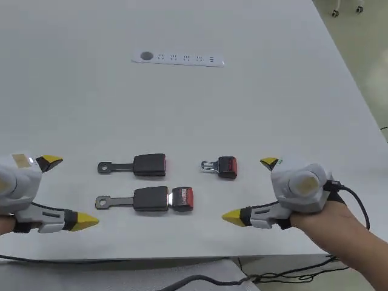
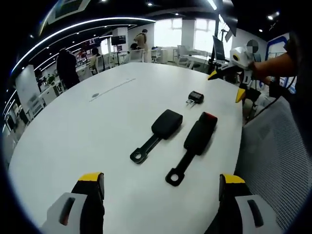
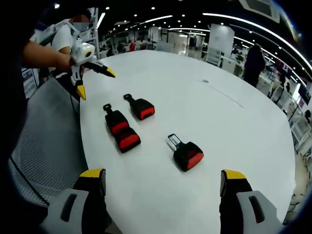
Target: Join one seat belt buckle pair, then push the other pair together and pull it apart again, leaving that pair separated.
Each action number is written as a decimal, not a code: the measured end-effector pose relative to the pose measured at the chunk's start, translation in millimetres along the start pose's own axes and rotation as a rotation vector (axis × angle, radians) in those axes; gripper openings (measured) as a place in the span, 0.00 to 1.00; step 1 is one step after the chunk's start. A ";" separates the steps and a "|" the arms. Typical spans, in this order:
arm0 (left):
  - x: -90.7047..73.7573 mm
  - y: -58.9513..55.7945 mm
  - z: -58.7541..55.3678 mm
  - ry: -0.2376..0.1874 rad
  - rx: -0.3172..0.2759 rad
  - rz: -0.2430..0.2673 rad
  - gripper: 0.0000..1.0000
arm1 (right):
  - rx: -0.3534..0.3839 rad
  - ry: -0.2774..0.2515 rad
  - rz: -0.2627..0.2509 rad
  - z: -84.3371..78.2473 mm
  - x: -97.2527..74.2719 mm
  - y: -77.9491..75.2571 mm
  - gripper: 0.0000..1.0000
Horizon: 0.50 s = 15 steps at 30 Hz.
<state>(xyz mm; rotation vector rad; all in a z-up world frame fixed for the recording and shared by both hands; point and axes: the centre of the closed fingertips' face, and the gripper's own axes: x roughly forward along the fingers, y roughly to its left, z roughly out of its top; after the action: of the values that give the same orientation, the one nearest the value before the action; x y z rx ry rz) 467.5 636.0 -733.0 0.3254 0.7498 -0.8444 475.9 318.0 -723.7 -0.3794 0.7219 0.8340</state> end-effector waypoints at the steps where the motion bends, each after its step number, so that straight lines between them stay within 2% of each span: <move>1: -0.8 0.3 -0.9 0.001 -0.002 0.005 1.00 | 0.006 -0.004 -0.006 -0.2 -1.1 -1.1 0.99; 4: -4.6 -1.6 -2.1 0.002 -0.016 0.011 1.00 | 0.030 -0.025 -0.017 5.8 -9.9 1.9 0.99; 8: -8.0 -4.6 -3.4 0.013 -0.024 0.021 1.00 | 0.029 -0.039 -0.033 4.0 -9.3 7.2 0.99; 13: -13.9 -11.0 4.1 0.000 -0.038 0.035 1.00 | 0.043 -0.051 -0.046 6.3 -13.4 10.9 0.99; 15: -15.5 -10.7 2.6 -0.005 -0.042 0.038 1.00 | 0.051 -0.054 -0.051 7.1 -14.7 12.0 0.99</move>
<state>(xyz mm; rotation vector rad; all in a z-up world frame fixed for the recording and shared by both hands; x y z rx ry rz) 453.7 636.5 -719.9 0.2994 0.7533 -0.7922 462.8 321.7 -708.6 -0.3273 0.6793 0.7740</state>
